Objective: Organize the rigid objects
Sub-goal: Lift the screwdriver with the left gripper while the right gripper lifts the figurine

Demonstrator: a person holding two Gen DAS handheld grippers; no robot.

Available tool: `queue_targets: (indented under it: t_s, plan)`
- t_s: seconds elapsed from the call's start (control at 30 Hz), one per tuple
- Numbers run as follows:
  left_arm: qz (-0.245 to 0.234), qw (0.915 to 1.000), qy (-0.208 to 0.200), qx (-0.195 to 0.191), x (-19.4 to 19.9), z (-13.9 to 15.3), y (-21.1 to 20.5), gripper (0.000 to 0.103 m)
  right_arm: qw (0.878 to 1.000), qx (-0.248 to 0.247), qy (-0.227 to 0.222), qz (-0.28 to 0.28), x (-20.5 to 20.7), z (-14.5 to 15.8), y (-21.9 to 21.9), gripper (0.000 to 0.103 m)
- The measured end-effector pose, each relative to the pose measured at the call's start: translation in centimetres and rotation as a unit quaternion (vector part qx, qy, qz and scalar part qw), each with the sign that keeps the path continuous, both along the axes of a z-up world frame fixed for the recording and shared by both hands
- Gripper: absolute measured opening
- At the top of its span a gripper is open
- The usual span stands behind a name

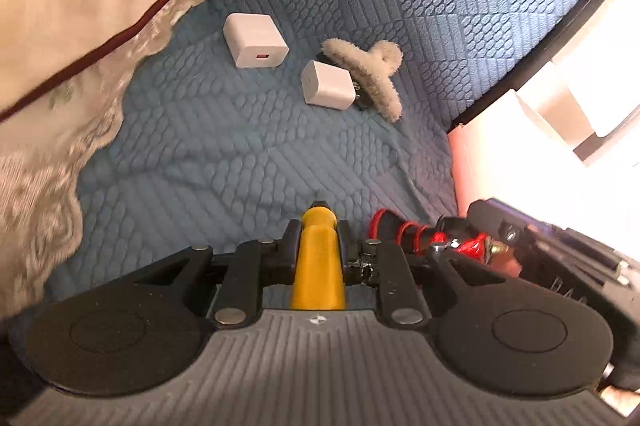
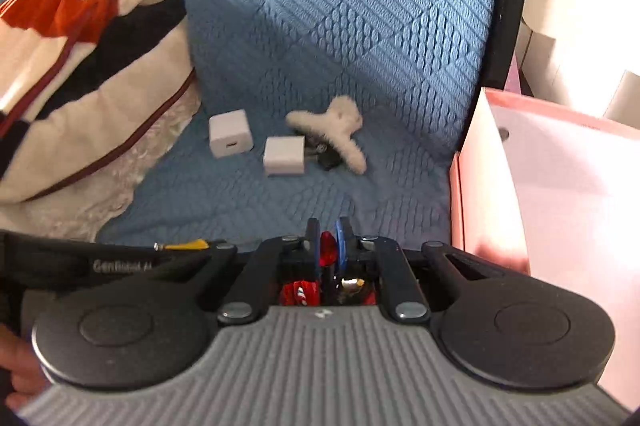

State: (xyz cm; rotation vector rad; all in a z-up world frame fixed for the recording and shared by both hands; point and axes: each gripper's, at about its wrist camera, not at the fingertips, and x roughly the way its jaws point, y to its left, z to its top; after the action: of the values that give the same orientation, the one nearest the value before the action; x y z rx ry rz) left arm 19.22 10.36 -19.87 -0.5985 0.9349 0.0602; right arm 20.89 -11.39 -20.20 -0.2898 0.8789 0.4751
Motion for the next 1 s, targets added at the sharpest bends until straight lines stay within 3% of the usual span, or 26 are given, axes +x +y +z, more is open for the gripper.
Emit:
queue_targets:
  t_s: [0.27, 0.3, 0.33, 0.4, 0.47, 0.67, 0.87, 0.97, 1.0]
  plan:
    - [0.011, 0.9998, 0.007, -0.016, -1.3, -0.4, 0.1, 0.021, 1.0, 0.024, 0.002, -0.004, -1.6, 0.3, -1.7, 0.016]
    - [0.011, 0.9998, 0.007, -0.017, -1.2, -0.5, 0.1, 0.021, 0.999, 0.034, 0.005, -0.013, -1.5, 0.3, -2.0, 0.031]
    - [0.012, 0.9998, 0.007, -0.017, -1.2, -0.5, 0.2, 0.021, 0.999, 0.038, 0.005, -0.025, -1.4, 0.2, -2.3, 0.053]
    - [0.014, 0.9997, 0.007, -0.019, -1.1, -0.6, 0.2, 0.021, 0.999, 0.035, -0.001, -0.042, -1.4, 0.0, -2.5, 0.074]
    - [0.018, 0.9995, 0.007, -0.024, -1.2, -0.7, 0.4, 0.021, 0.999, 0.028, 0.002, -0.044, -1.3, -0.3, -2.6, 0.072]
    - [0.025, 0.9994, 0.006, -0.025, -1.2, -0.7, 0.4, 0.021, 0.996, 0.043, 0.073, -0.037, -0.6, -2.3, -2.6, 0.072]
    - [0.031, 0.9991, 0.001, -0.03, -1.2, -0.7, 0.6, 0.021, 0.995, 0.037, 0.081, -0.048, -0.3, -3.8, -1.6, 0.072]
    - [0.032, 0.9989, -0.007, -0.034, -1.2, -0.4, 0.7, 0.021, 0.991, 0.061, 0.097, -0.068, 0.1, -4.4, -1.9, 0.071]
    - [0.033, 0.9988, -0.009, -0.035, -1.2, -0.3, 0.8, 0.021, 0.989, 0.074, 0.102, -0.073, 0.1, -4.5, -2.1, 0.066]
